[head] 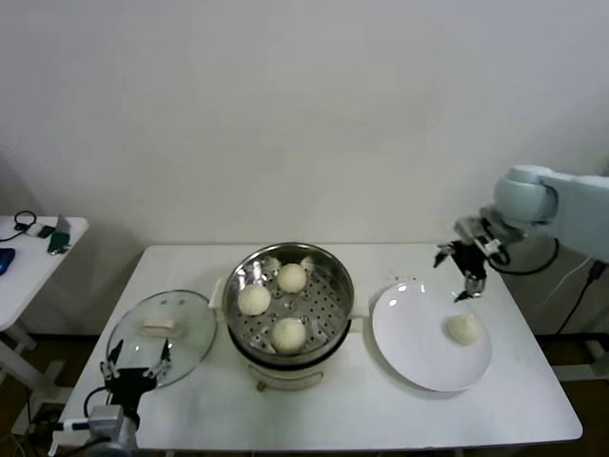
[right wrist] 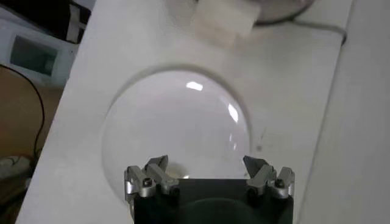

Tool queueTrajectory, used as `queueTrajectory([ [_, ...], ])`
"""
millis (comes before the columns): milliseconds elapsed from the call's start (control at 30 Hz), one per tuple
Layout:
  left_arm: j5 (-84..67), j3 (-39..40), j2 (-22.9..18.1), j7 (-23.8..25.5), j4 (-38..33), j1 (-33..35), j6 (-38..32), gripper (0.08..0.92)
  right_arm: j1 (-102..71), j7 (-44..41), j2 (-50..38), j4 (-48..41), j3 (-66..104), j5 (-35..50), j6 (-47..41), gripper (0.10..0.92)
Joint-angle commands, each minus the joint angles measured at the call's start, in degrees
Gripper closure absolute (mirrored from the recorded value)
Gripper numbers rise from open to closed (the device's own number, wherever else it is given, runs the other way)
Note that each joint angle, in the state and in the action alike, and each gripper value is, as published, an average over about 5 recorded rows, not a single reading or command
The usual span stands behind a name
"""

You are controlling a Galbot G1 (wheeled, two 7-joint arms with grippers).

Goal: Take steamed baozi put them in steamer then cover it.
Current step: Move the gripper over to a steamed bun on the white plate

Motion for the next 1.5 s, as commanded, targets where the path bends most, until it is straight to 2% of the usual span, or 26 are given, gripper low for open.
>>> queueTrajectory([
  [33, 0.17, -0.17, -0.16, -0.01, -0.03, 0.28, -0.05, 0.177, -18.27, 0.45, -7.37, -7.28, 11.03, -10.27, -2.90, 0.203],
  [467, 1.00, -0.60, -0.79, -0.05, -0.35, 1.56, -0.39, 0.177, -31.50, 1.24, -2.03, -14.70, 22.36, -14.04, -2.31, 0.203],
  [967, 1.22, -0.88, -0.70, -0.04, -0.49, 1.83, -0.31, 0.177, -34.88, 2.68, 3.54, -19.09, 26.47, -14.49, -2.05, 0.205],
  [1500, 1.30, -0.65, -0.72, -0.02, -0.33, 1.49, -0.15, 0.177, -33.80, 1.20, 3.33, -17.81, 26.44, -14.14, -1.62, 0.361],
])
